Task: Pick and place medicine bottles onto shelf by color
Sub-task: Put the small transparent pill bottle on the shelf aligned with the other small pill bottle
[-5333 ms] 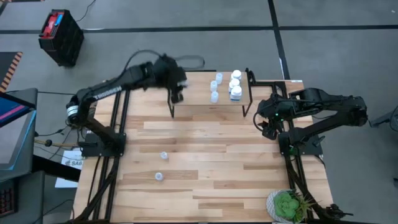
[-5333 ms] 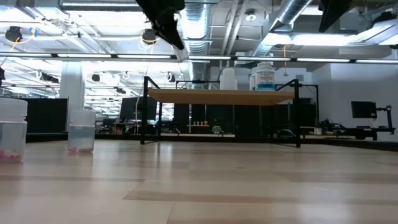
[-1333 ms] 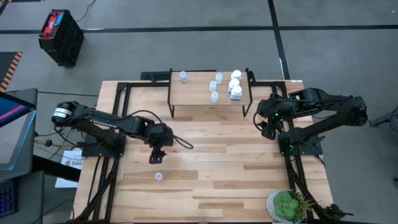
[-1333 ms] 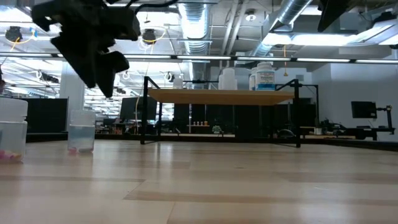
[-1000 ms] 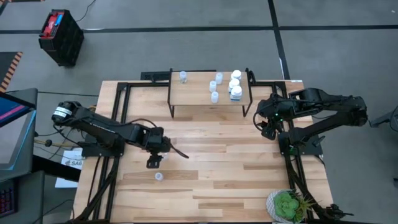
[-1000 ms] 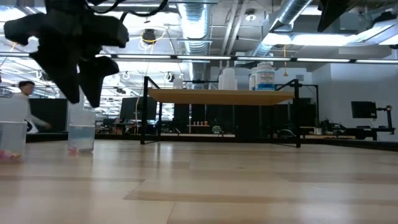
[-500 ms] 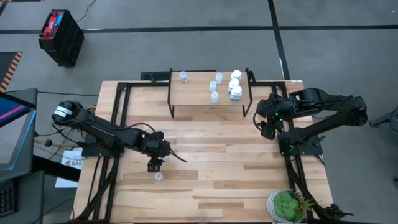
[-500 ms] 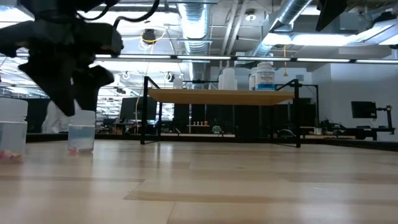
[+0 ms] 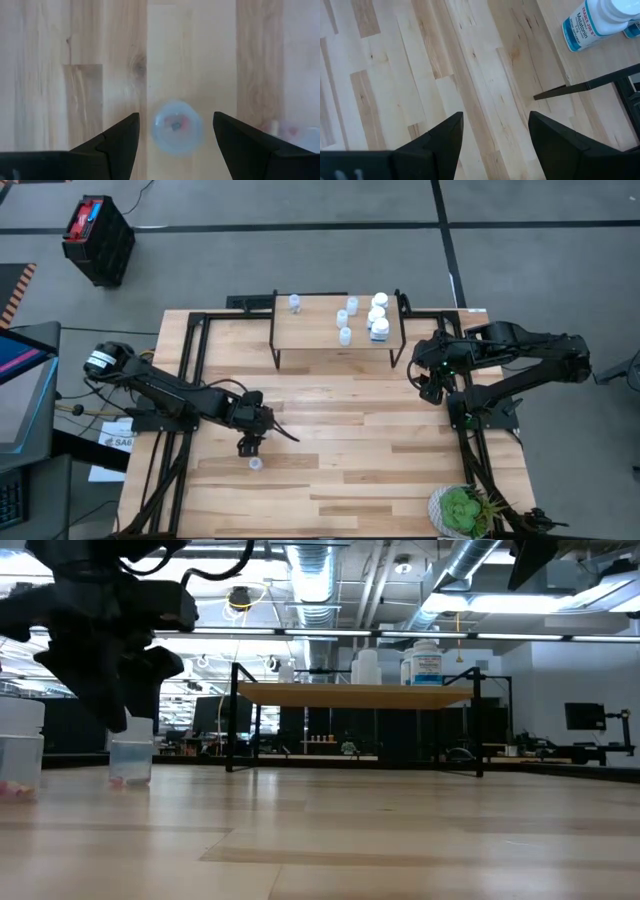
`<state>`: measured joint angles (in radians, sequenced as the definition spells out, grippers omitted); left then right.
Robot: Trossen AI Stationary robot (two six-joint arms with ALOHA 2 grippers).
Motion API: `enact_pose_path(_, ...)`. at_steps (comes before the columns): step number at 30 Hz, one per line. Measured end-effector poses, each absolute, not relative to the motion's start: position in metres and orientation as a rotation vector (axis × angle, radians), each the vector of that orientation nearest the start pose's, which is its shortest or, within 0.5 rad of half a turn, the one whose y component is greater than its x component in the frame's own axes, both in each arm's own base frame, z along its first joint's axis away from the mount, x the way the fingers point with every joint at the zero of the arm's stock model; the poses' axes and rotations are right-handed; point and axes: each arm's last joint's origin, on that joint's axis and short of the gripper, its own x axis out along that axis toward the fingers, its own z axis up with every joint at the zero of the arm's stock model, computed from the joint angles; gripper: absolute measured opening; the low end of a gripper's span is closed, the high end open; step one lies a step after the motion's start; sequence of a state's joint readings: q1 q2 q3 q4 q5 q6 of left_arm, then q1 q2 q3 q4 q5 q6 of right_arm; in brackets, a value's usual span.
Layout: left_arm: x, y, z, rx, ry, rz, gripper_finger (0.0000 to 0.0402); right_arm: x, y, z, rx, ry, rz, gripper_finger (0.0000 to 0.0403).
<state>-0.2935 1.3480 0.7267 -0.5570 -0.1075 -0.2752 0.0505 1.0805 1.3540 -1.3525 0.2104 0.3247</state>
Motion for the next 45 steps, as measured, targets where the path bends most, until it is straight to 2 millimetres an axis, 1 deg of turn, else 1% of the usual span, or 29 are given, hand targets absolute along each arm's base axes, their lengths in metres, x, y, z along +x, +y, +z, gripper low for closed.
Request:
enact_pose_path(3, 0.225, -0.064, 0.173, 0.004, 1.185, 0.011, 0.024, 0.161, 0.002, 0.376, 0.152, 1.034, -0.315, 0.0248)
enact_pose_path(7, 0.229, -0.066, 0.161, 0.017, 1.235, 0.018, 0.024, 0.161, 0.002, 0.376, 0.152, 1.034, -0.315, 0.0248)
enact_pose_path(10, 0.232, -0.067, 0.157, 0.016, 1.237, 0.015, 0.024, 0.161, 0.002, 0.376, 0.152, 1.034, -0.315, 0.0248)
enact_pose_path(12, 0.233, -0.067, 0.158, 0.012, 1.228, 0.013, 0.024, 0.161, 0.002, 0.376, 0.152, 1.035, -0.315, 0.0248)
enact_pose_path(18, 0.239, -0.069, 0.17, 0.036, 1.212, -0.009, 0.024, 0.161, 0.002, 0.376, 0.152, 1.034, -0.315, 0.0248)
enact_pose_path(24, 0.238, -0.068, 0.171, 0.056, 1.242, -0.013, 0.0236, 0.161, 0.002, 0.376, 0.151, 1.035, -0.315, 0.0248)
enact_pose_path(26, 0.237, -0.068, 0.171, 0.057, 1.247, -0.012, 0.0223, 0.161, 0.002, 0.376, 0.151, 1.035, -0.315, 0.0248)
enact_pose_path(28, 0.237, -0.068, 0.171, 0.06, 1.245, -0.015, 0.0202, 0.161, 0.002, 0.376, 0.149, 1.035, -0.314, 0.0248)
enact_pose_path(34, 0.239, -0.066, 0.174, 0.1, 1.244, -0.044, 0.0113, 0.161, 0.002, 0.376, 0.148, 1.035, -0.313, 0.0248)
enact_pose_path(36, 0.244, -0.064, 0.182, 0.122, 1.237, -0.058, 0.0106, 0.161, 0.002, 0.376, 0.148, 1.035, -0.313, 0.0248)
enact_pose_path(39, 0.256, -0.056, 0.204, 0.19, 1.209, -0.102, 0.0106, 0.161, 0.002, 0.376, 0.149, 1.035, -0.314, 0.0248)
enact_pose_path(42, 0.268, -0.043, 0.235, 0.276, 1.184, -0.12, 0.0106, 0.161, 0.002, 0.376, 0.149, 1.035, -0.314, 0.0248)
enact_pose_path(45, 0.279, -0.019, 0.268, 0.373, 1.127, -0.104, 0.0115, 0.161, 0.002, 0.376, 0.149, 1.035, -0.314, 0.0248)
